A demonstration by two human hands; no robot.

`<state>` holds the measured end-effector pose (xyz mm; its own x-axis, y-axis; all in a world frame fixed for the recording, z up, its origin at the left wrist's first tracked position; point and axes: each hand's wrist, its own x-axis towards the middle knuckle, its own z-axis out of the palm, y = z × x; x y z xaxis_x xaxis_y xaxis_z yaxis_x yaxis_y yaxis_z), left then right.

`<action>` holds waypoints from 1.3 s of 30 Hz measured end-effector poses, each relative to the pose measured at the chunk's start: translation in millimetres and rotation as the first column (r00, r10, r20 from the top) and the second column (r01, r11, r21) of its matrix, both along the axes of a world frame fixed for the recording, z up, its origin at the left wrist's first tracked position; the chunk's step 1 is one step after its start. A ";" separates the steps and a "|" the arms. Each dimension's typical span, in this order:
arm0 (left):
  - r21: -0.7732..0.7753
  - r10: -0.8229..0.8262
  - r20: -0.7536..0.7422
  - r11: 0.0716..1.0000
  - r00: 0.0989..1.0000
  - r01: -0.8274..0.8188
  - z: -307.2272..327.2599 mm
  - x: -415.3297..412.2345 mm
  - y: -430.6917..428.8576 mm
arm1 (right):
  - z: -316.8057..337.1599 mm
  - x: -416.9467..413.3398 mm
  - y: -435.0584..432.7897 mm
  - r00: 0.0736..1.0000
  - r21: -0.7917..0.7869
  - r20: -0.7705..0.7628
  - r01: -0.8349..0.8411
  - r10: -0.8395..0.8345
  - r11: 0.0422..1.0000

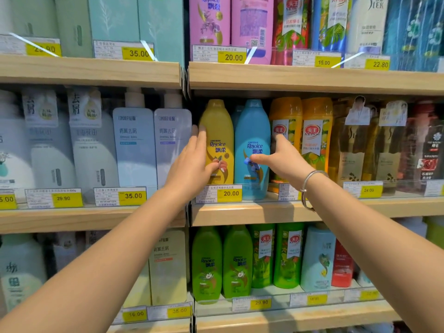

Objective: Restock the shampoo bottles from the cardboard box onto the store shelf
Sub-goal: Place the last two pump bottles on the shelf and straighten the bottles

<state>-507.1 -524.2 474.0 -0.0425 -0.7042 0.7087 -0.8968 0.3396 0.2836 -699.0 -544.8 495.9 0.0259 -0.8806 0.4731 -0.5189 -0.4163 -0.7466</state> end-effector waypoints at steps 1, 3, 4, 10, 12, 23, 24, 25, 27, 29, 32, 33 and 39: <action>-0.049 0.033 0.043 0.998 0.999 -0.030 -1.7 0.4 3.0 | 0.2 0.8 2.8 0.999 -0.072 -0.007 0.044 -0.044 0.996; -0.152 0.056 0.078 0.987 0.995 -0.044 -5.9 3.5 9.1 | -1.1 4.3 11.1 0.993 -0.270 0.012 0.120 -0.121 0.955; -0.214 0.045 0.076 0.976 0.996 -0.028 -8.1 5.5 12.3 | -3.1 7.3 17.2 0.990 -0.374 0.026 0.141 -0.142 0.917; -0.396 0.004 0.022 0.918 1.000 0.005 -34.1 23.4 39.0 | -38.9 57.5 48.6 0.993 -0.608 -0.089 -0.112 0.072 0.786; -0.361 0.025 0.001 0.932 1.000 -0.023 -53.7 33.3 50.4 | -62.3 80.7 55.0 0.976 -0.560 -0.109 -0.219 0.191 0.799; 0.023 0.269 -0.176 0.963 0.947 -0.269 -210.6 129.2 126.7 | -199.6 180.2 94.9 0.891 -0.200 -0.170 -0.450 0.422 0.870; 0.065 0.293 -0.205 0.956 0.934 -0.286 -227.7 142.8 137.7 | -212.8 193.3 100.6 0.883 -0.155 -0.173 -0.462 0.436 0.873; 0.102 0.317 -0.220 0.948 0.923 -0.301 -242.8 155.2 147.7 | -223.8 204.4 105.9 0.876 -0.109 -0.178 -0.470 0.448 0.876; 0.191 0.380 -0.224 0.920 0.898 -0.342 -272.5 179.9 170.0 | -248.9 227.6 118.8 0.862 -0.013 -0.190 -0.481 0.470 0.876; 0.304 0.441 -0.236 0.880 0.866 -0.366 -303.7 207.8 196.1 | -275.6 254.9 136.9 0.853 0.070 -0.178 -0.486 0.490 0.871; 0.426 0.498 -0.250 0.827 0.830 -0.367 -348.2 253.2 240.8 | -316.7 300.0 173.4 0.829 0.206 -0.177 -0.496 0.531 0.843; 0.464 0.512 -0.246 0.808 0.823 -0.364 -361.9 267.1 256.2 | -331.6 314.6 186.6 0.819 0.257 -0.181 -0.495 0.544 0.830; 0.658 0.616 -0.250 0.674 0.747 -0.335 -434.1 343.7 333.8 | -418.7 399.5 255.5 0.780 0.477 -0.176 -0.466 0.600 0.746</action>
<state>-163.4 -190.4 40.0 0.6113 -0.7898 0.0506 -0.6211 -0.4391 0.6491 -299.5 -289.3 77.2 0.6277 -0.7782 -0.0169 -0.5227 -0.4053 -0.7500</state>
